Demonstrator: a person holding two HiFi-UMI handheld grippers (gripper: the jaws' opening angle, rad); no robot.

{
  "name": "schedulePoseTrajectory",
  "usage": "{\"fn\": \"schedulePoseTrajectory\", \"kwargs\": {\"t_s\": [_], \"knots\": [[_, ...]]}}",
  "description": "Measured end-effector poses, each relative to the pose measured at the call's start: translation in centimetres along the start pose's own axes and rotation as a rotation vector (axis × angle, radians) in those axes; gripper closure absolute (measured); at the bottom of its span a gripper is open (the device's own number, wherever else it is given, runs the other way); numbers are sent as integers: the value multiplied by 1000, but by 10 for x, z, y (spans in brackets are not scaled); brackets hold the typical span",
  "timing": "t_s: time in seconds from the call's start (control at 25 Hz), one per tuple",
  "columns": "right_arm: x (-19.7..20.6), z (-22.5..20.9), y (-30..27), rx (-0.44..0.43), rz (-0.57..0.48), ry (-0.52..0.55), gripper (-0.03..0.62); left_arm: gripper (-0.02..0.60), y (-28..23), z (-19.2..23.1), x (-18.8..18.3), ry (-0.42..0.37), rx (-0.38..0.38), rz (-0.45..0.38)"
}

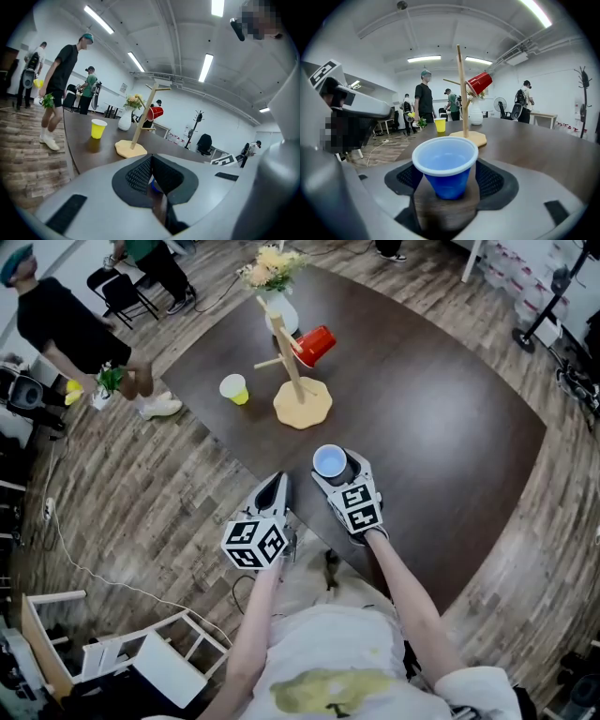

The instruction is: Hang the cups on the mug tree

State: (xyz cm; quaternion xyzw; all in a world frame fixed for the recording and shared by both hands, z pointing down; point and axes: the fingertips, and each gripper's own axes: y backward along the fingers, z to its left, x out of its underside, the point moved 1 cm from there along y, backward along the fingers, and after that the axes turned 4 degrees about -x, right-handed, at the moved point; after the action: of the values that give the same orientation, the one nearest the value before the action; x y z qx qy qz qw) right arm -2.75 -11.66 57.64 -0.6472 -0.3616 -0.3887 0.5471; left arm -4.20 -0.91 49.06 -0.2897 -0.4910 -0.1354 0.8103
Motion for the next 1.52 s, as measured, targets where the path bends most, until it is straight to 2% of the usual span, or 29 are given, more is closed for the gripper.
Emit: {"fn": "schedulePoseTrajectory", "kwargs": {"t_s": [0.28, 0.6, 0.72, 0.84, 1.12, 1.32, 1.52], "knots": [[-5, 0, -5, 8, 21, 6, 270, 558, -2, 7, -4, 3, -8, -9], [-25, -10, 5, 91, -4, -41, 273, 558, -5, 12, -14, 2, 8, -23], [-33, -14, 4, 123, -24, -91, 273, 558, -11, 17, -19, -3, 28, -17], [-40, -15, 1, 175, -34, -120, 273, 558, -17, 23, -25, -13, 61, -6], [-53, -24, -17, 326, 73, -67, 273, 558, -34, 47, -45, -48, 153, 31], [-58, -38, -19, 457, 148, -32, 273, 558, -49, 53, -57, -83, 265, 75], [-67, -48, -21, 547, 200, -20, 273, 558, -61, 60, -69, -123, 348, 105]]}}
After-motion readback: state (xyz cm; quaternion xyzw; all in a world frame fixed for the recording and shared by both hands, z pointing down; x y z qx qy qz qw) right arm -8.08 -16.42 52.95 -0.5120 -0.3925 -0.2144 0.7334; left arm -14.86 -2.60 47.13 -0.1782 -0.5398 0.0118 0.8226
